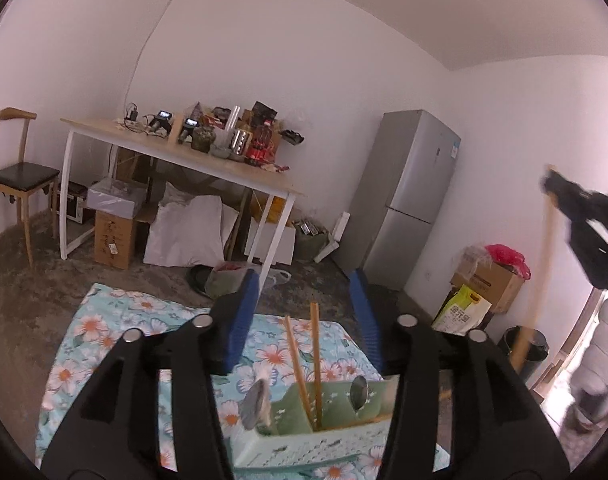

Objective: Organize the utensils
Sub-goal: 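Open the left gripper then the right to drop chopsticks into the holder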

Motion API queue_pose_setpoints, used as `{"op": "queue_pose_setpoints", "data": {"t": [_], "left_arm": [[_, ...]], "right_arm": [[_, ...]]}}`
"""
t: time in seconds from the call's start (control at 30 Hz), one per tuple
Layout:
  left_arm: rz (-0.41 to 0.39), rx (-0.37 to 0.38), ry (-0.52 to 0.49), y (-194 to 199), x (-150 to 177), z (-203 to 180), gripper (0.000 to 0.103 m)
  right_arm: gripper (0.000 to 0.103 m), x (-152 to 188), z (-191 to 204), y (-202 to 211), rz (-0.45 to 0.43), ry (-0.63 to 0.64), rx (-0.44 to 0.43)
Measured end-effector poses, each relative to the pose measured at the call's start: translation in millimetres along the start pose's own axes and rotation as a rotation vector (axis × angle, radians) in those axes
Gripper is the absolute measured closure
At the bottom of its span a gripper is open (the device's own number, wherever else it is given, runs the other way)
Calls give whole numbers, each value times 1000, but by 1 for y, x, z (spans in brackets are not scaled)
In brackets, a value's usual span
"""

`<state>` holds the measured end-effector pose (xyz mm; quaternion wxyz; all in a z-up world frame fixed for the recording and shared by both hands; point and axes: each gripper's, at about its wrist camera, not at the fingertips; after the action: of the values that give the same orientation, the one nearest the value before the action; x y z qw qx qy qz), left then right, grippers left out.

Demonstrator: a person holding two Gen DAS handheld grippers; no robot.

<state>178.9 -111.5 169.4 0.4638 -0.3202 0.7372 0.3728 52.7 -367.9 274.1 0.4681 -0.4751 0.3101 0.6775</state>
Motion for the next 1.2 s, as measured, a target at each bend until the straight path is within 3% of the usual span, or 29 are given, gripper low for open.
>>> {"op": "queue_pose_setpoints", "data": {"t": [0.2, 0.4, 0.63, 0.9, 1.0, 1.2], "left_arm": [[-11, -29, -64, 44, 21, 16, 31], [44, -146, -74, 77, 62, 48, 19], [113, -277, -94, 91, 102, 77, 16], [132, -317, -59, 107, 114, 97, 16], [127, -319, -56, 115, 115, 95, 16], [131, -303, -76, 125, 117, 88, 16]], "right_arm": [[97, 6, -11, -36, -68, 32, 59], [97, 38, -17, -73, -62, 134, 157], [97, 73, -21, -98, 14, 194, 240], [95, 79, -12, -104, 65, 217, 268], [78, 75, -4, -95, 56, 215, 257], [67, 64, 20, -62, 21, 211, 220]]}}
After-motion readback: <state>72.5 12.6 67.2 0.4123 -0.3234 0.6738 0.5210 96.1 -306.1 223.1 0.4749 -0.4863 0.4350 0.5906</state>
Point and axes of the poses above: each gripper's, at about its wrist camera, not at the fingertips, and y roughly against the way its jaws point, z to its left, x to its underside, and after that the axes turned 14 degrees about -x, right-handed
